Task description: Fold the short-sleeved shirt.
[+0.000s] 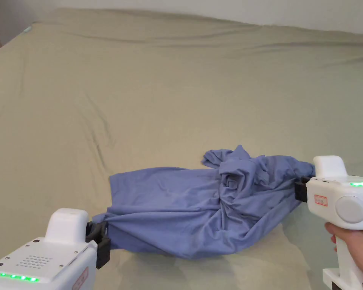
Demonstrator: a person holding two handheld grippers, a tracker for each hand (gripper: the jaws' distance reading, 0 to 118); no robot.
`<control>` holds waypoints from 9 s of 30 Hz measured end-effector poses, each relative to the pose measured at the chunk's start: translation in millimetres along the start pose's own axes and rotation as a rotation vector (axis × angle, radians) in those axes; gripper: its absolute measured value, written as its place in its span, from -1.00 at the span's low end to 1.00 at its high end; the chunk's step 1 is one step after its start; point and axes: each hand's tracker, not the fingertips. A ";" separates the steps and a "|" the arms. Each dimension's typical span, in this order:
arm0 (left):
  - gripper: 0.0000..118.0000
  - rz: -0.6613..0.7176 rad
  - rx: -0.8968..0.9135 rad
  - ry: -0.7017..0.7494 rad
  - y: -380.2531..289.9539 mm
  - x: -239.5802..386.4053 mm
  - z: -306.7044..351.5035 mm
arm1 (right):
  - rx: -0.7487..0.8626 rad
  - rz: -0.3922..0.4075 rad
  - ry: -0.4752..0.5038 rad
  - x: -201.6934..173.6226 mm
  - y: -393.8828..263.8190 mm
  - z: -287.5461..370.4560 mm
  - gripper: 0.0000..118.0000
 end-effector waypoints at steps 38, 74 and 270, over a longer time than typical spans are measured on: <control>-0.82 0.020 0.769 -0.059 270.0 -13.0 228.7 | 0.909 -0.003 -0.263 4.1 145.1 411.4 -0.82; -0.81 -0.079 0.421 -0.008 306.2 2.7 -22.5 | 0.503 -0.056 -0.316 33.5 178.3 150.2 -0.82; -1.00 -0.056 0.820 0.219 442.3 -36.7 172.9 | 0.918 0.126 -0.575 42.2 318.4 358.7 -0.92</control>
